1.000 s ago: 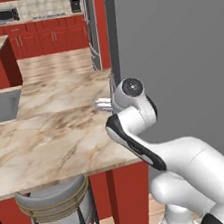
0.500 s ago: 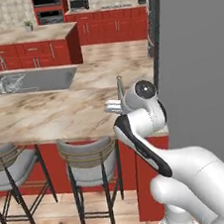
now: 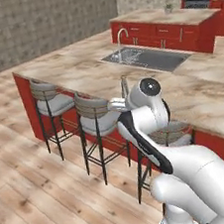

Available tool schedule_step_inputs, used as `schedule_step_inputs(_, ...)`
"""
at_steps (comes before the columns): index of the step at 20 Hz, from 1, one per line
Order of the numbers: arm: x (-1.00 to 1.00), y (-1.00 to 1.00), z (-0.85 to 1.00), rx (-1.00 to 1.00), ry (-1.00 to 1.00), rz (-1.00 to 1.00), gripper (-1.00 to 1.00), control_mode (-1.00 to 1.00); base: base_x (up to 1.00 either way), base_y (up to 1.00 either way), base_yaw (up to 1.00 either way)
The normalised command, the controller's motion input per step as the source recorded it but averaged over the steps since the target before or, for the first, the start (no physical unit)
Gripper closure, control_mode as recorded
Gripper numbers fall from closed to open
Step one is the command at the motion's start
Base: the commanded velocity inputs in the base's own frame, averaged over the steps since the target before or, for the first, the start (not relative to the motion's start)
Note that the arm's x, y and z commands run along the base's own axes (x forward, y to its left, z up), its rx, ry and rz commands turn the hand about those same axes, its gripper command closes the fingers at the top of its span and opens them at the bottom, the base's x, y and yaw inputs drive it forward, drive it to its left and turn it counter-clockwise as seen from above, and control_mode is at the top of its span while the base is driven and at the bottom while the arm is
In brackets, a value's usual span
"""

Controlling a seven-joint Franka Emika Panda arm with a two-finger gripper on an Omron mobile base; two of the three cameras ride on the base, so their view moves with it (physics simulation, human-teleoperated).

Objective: Pick up the tongs from the counter and place them near the plate next to the oven.

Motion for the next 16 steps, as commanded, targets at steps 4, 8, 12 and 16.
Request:
schedule_step_inputs(4,0.00,0.00,0.00,0.00,0.00,0.00,1.00,1.00,0.01,0.10,0.94)
schedule_step_inputs(8,0.00,0.00,0.00,0.00,0.00,0.00,1.00,1.00,0.31,0.17,0.77)
schedule_step_inputs(12,0.00,0.00,0.00,0.00,0.00,0.00,1.00,1.00,0.97,0.10,0.35)
schedule_step_inputs(16,0.00,0.00,0.00,0.00,0.00,0.00,1.00,1.00,1.00,0.00,-0.10)
